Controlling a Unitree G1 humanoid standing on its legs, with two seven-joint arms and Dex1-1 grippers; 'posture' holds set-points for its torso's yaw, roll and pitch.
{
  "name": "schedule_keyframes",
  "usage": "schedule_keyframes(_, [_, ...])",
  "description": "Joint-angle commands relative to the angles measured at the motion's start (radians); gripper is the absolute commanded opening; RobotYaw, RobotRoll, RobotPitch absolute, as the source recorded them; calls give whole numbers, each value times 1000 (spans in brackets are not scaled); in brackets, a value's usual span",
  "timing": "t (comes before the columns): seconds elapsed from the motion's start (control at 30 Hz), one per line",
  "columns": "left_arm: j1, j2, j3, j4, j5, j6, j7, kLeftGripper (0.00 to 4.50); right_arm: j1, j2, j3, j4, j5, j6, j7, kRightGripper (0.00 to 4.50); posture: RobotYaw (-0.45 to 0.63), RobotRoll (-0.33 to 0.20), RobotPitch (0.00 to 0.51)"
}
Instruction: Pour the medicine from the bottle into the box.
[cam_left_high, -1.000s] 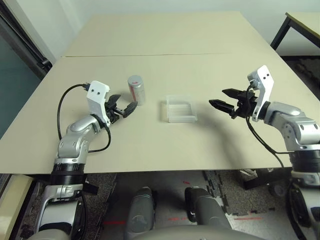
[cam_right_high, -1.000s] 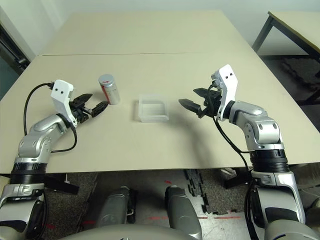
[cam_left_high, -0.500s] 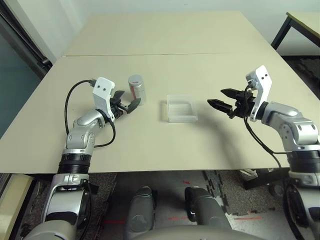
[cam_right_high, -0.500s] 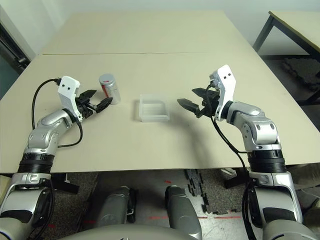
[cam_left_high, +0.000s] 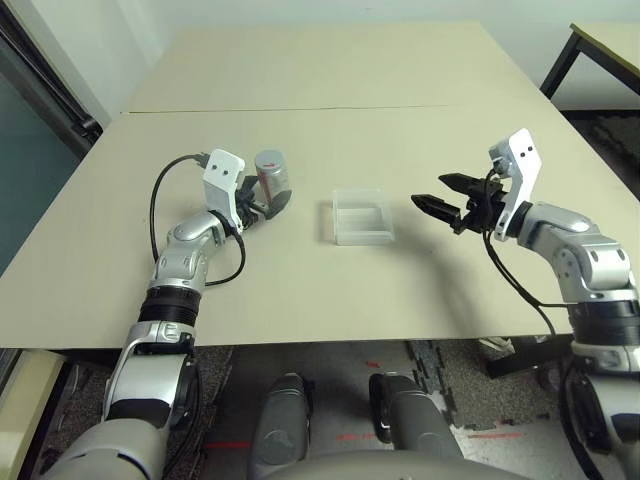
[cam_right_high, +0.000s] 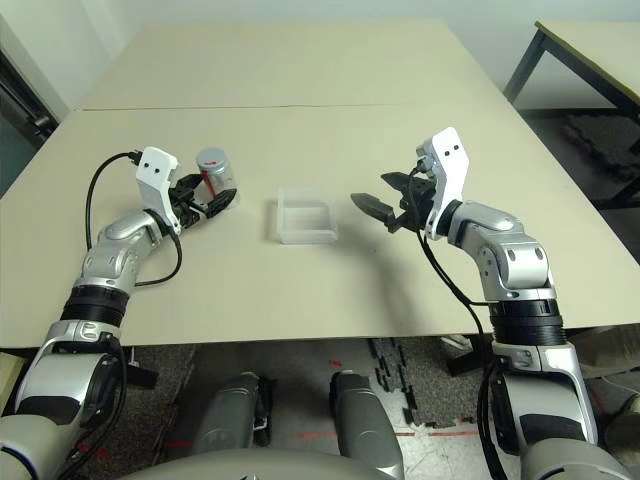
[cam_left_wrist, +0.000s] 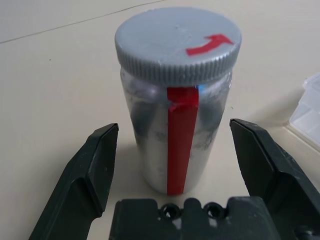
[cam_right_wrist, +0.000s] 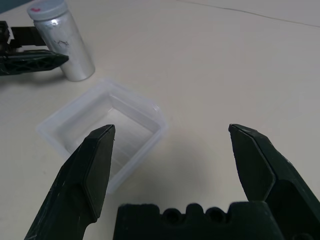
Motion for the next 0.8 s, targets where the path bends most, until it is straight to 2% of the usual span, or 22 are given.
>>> schedule_keyframes(0.03, [-34, -15, -12, 73, 31, -43, -1, 4473, -6, 5, 9, -15, 0, -10, -3, 4500, 35, 0, 112])
schedule_keyframes(0.4, [-120, -52, 3, 264, 67, -141, 24, 4473, 8, -1, 24, -33, 8, 3, 23, 4500, 25, 0, 111])
schedule_keyframes(0.8, [-167, -58, 7, 360, 72, -190, 29, 4473, 40, -36, 68, -99, 25, 36, 105, 4500, 18, 0, 105])
